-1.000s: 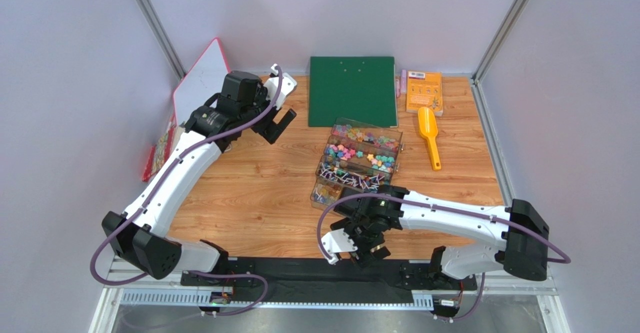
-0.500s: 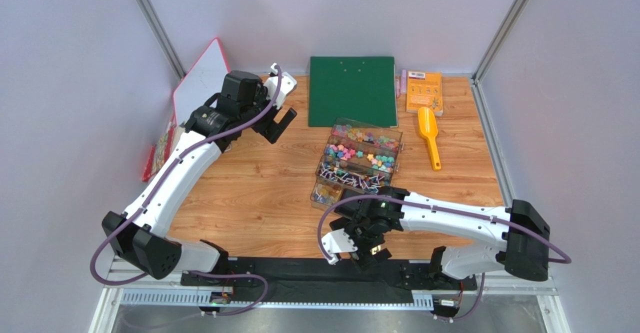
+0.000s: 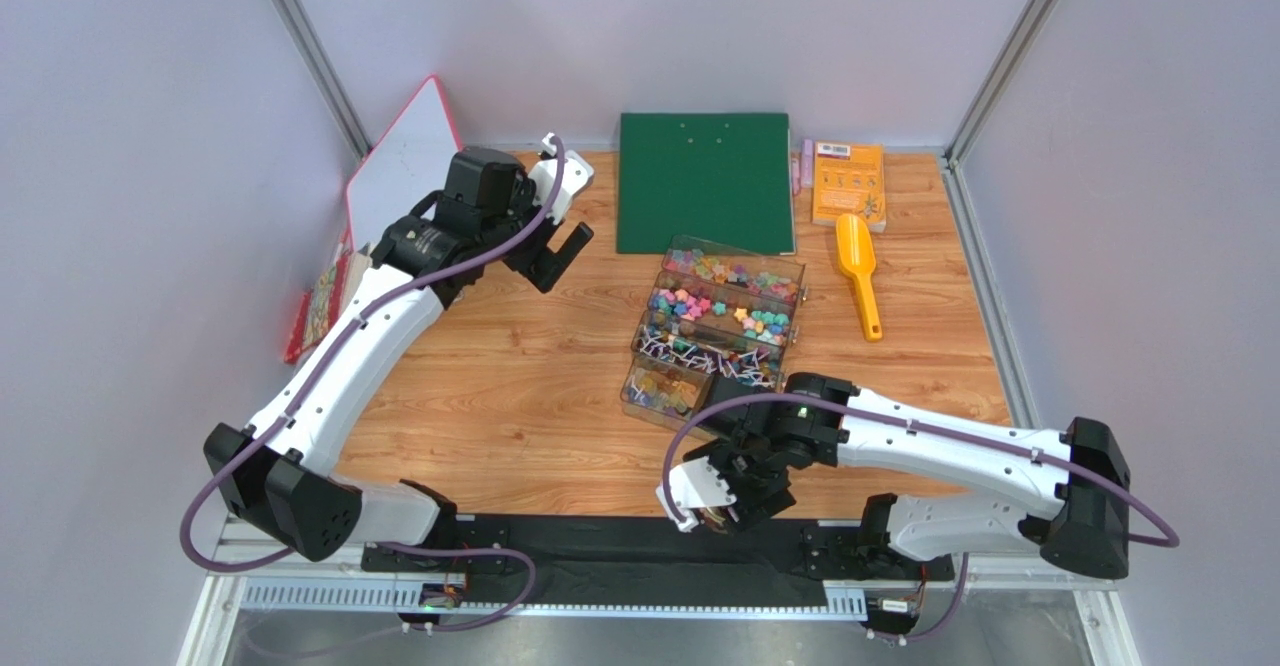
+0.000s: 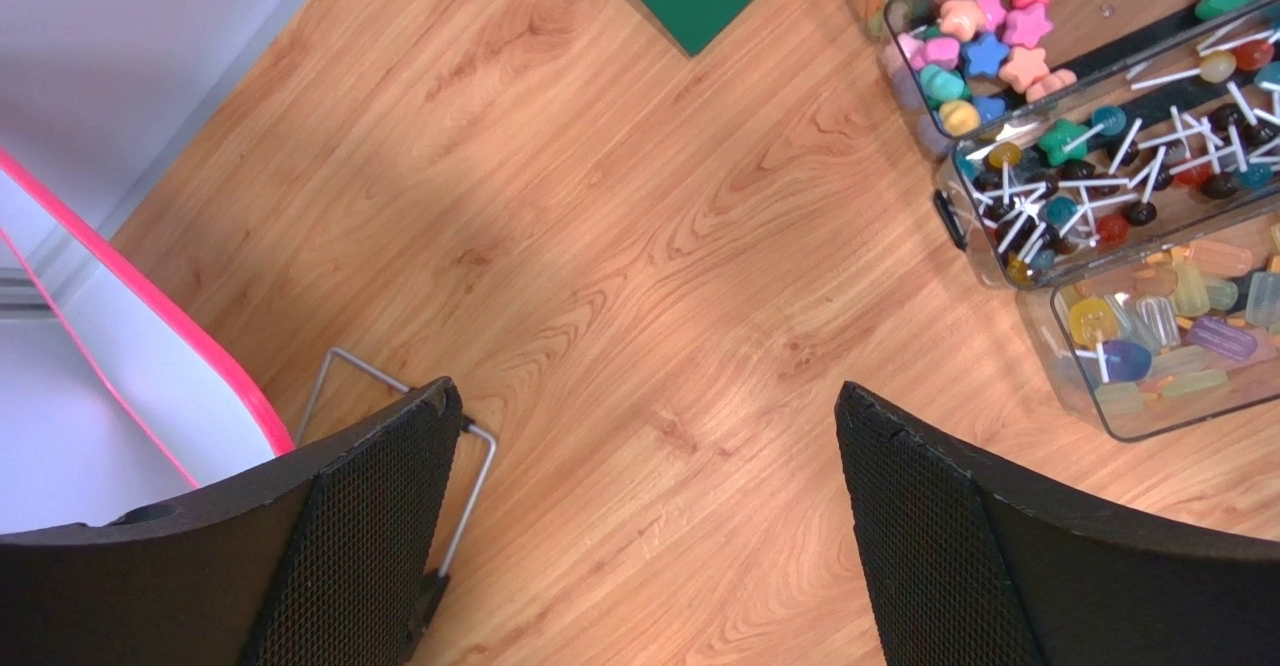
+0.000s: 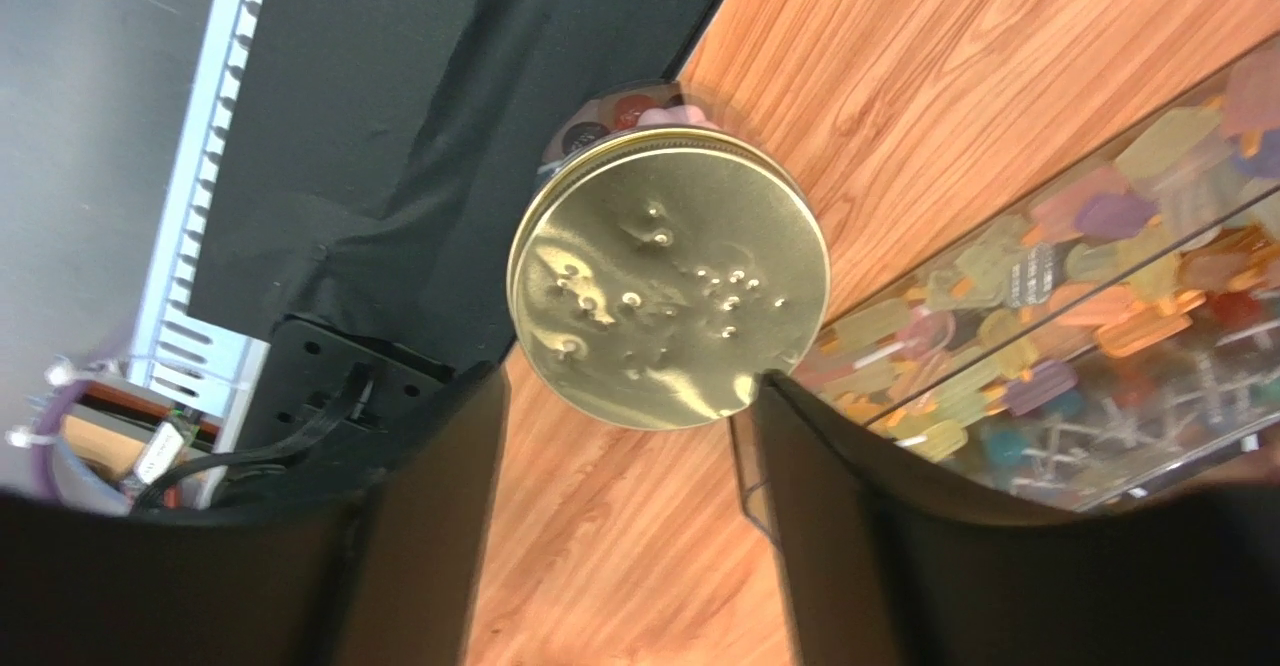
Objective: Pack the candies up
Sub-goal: Close the bottle lid on the packing bottle, then move the packing bottle to the center of the board.
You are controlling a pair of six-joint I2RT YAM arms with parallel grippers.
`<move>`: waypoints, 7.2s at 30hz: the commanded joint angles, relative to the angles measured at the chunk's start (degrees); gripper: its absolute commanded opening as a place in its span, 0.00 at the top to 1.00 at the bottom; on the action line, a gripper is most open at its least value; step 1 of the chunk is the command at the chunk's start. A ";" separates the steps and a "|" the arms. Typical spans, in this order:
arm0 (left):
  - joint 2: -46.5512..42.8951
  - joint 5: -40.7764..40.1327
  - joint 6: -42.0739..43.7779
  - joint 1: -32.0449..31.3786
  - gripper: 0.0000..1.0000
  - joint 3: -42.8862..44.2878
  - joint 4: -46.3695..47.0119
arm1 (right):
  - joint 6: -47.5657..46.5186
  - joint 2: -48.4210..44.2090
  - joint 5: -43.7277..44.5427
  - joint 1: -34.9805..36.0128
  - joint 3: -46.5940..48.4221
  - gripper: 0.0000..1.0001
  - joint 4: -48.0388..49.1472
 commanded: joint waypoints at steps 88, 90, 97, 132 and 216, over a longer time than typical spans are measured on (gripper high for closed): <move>15.15 24.48 -6.59 -29.19 1.00 -24.24 22.61 | 39.45 -12.66 3.01 -54.13 7.50 1.00 11.31; 19.45 24.74 -7.47 -29.90 1.00 -21.09 23.05 | 40.51 -13.62 2.48 -56.93 7.15 1.00 11.66; 28.60 25.36 -9.49 -30.51 1.00 -12.02 25.60 | 39.81 -16.96 2.39 -59.41 5.13 1.00 10.35; 23.09 20.61 0.25 -29.98 0.65 -2.08 14.10 | 36.65 -19.34 -3.14 -60.47 4.78 1.00 9.64; 24.73 6.19 -11.43 -37.64 0.06 -55.42 102.02 | 16.35 -3.97 -17.73 -72.33 16.55 0.02 -0.99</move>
